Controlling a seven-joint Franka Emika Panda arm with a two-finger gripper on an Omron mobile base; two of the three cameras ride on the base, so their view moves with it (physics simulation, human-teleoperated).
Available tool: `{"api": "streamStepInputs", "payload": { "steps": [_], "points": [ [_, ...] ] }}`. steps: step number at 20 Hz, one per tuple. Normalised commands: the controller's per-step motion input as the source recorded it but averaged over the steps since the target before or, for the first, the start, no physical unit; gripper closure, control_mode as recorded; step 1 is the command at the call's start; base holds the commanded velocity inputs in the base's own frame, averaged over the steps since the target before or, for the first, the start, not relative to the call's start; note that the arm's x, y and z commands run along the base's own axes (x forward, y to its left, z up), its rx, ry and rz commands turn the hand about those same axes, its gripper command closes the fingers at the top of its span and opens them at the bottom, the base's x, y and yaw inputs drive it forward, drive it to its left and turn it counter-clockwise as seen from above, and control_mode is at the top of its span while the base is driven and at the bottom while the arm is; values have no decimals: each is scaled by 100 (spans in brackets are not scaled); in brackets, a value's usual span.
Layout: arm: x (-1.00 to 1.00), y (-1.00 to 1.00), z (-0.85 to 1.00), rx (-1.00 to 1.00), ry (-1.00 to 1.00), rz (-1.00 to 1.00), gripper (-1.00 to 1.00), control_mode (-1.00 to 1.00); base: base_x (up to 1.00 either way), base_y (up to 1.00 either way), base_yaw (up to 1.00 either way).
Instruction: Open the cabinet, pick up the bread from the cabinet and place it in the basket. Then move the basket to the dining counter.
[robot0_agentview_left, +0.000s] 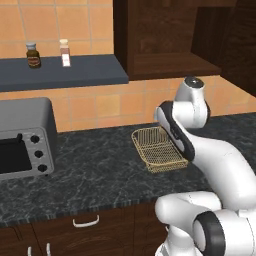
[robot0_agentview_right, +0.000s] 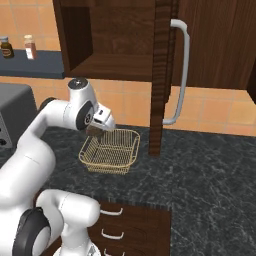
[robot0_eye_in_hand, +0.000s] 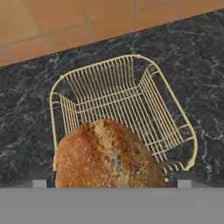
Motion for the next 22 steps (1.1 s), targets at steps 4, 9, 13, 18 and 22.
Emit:
{"api": "streamStepInputs", "payload": {
  "steps": [4,9,13,18,22],
  "points": [
    [26,-18,-93,5,7,2,100,-100,0,0,0],
    [26,-2,-60,1,4,1,100,-100,0,0,0],
    [37,0,-54,0,6,0,100,-100,0,0,0],
    [39,0,-52,0,5,0,100,-100,0,0,0],
    [26,1,-45,0,0,3,-100,-100,0,0,0]
  ]
}}
